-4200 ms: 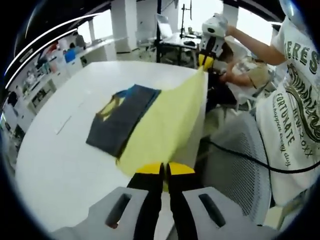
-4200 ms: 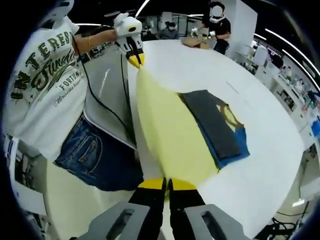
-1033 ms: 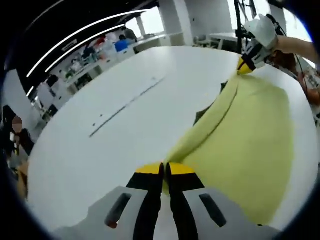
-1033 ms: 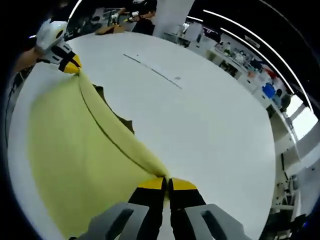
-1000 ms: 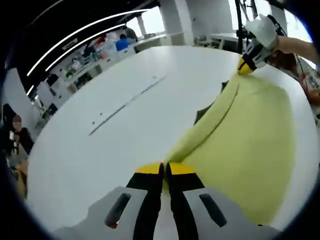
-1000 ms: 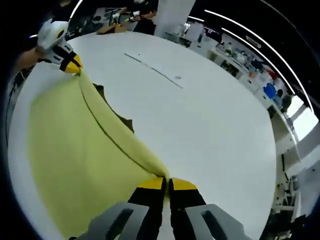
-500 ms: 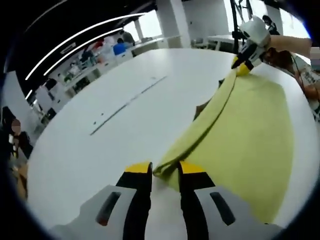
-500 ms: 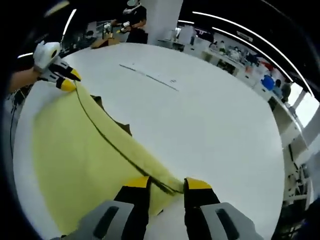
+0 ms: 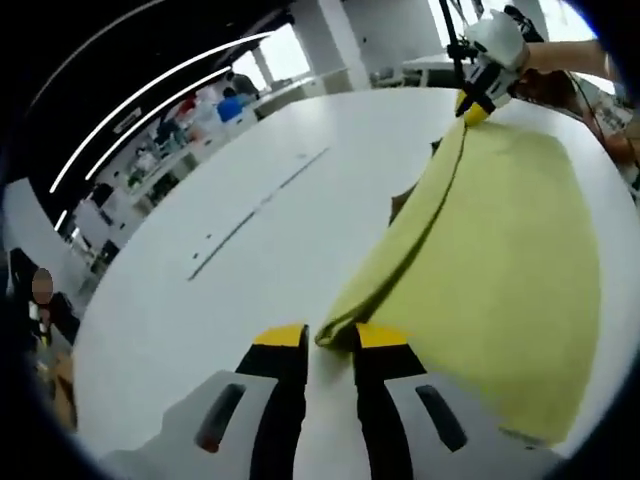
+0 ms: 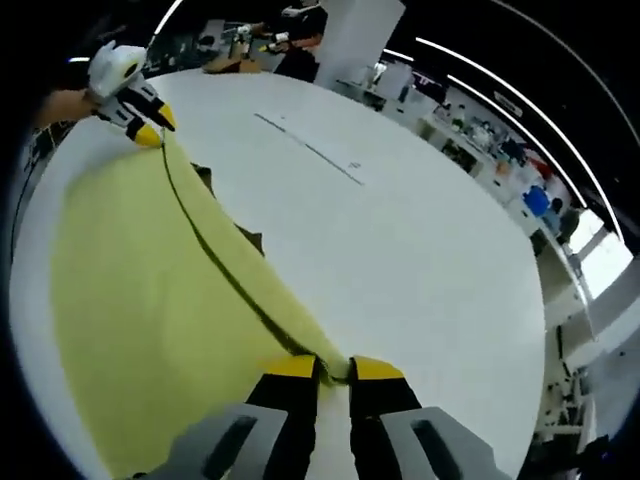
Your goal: Fold the garment on the visible template until the final outline fits inside the template.
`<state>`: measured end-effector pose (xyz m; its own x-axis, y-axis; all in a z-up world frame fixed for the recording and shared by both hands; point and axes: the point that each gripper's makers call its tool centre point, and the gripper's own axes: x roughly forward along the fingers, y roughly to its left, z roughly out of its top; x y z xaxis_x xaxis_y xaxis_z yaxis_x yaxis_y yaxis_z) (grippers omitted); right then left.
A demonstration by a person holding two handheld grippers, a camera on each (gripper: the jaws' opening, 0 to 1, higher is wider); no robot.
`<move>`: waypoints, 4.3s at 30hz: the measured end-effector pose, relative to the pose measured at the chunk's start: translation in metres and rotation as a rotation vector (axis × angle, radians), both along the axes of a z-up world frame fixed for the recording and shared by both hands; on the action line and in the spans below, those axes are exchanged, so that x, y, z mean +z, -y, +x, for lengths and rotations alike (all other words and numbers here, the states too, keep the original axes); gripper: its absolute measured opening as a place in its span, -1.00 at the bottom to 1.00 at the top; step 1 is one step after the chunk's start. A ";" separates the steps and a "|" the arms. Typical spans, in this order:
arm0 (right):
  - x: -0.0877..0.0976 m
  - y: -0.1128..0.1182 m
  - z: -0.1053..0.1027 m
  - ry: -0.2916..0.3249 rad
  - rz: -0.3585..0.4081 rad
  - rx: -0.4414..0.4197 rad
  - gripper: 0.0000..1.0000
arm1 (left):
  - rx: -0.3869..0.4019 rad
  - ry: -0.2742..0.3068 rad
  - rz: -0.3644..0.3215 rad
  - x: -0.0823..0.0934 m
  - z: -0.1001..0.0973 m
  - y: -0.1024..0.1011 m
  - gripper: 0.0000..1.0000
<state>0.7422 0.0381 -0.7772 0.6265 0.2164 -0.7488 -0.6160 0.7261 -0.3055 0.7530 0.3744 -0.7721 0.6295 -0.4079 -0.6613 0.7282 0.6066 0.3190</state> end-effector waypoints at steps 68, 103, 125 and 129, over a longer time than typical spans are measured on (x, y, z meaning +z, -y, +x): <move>0.014 -0.023 -0.162 -0.270 0.523 -0.223 0.23 | 0.230 -0.334 -0.476 0.005 -0.156 -0.015 -0.09; -0.001 0.001 -0.184 -0.248 0.537 -0.277 -1.00 | 0.254 -0.391 -0.513 -0.006 -0.177 -0.009 -1.00; -0.001 -0.017 -0.212 -0.268 0.483 -0.182 -1.00 | 0.251 -0.380 -0.474 -0.002 -0.206 -0.025 -1.00; -0.001 -0.021 -0.217 -0.269 0.476 -0.170 -1.00 | 0.251 -0.371 -0.465 -0.001 -0.208 -0.027 -1.00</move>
